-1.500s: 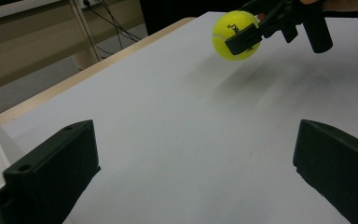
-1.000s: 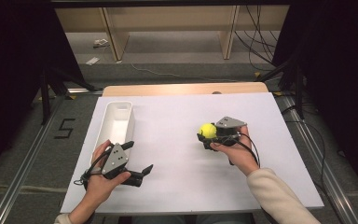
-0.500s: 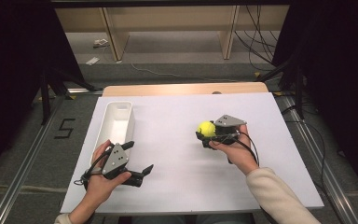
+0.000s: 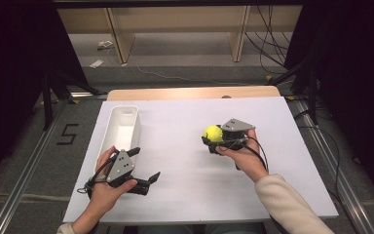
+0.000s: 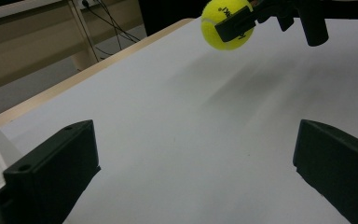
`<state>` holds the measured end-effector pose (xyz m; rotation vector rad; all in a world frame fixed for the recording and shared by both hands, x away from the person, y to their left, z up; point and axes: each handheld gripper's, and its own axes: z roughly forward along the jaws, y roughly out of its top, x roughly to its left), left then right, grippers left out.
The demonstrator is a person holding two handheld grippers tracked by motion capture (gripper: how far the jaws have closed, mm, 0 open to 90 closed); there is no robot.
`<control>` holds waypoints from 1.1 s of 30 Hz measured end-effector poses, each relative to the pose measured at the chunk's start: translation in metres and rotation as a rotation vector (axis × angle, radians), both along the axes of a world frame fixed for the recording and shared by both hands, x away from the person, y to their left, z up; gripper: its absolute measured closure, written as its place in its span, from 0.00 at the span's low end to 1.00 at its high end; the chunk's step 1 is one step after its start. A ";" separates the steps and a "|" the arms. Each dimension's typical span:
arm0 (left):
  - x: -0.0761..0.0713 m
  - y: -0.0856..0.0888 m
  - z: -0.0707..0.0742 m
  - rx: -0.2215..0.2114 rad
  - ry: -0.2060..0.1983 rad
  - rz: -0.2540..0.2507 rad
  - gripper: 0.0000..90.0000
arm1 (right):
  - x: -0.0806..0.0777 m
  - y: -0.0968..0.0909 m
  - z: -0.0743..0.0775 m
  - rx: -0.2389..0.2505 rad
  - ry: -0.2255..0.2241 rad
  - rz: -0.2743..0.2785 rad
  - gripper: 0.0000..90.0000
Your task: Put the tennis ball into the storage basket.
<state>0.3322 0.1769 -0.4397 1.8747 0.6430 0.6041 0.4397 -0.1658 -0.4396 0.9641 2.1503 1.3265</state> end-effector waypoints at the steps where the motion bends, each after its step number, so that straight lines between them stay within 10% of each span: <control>1: 0.000 0.000 0.000 -0.001 0.000 0.000 0.00 | 0.000 0.000 0.000 0.000 0.000 0.000 0.30; 33: 0.000 0.000 0.000 -0.002 -0.003 -0.001 0.00 | 0.000 0.024 0.006 0.012 -0.016 0.038 0.30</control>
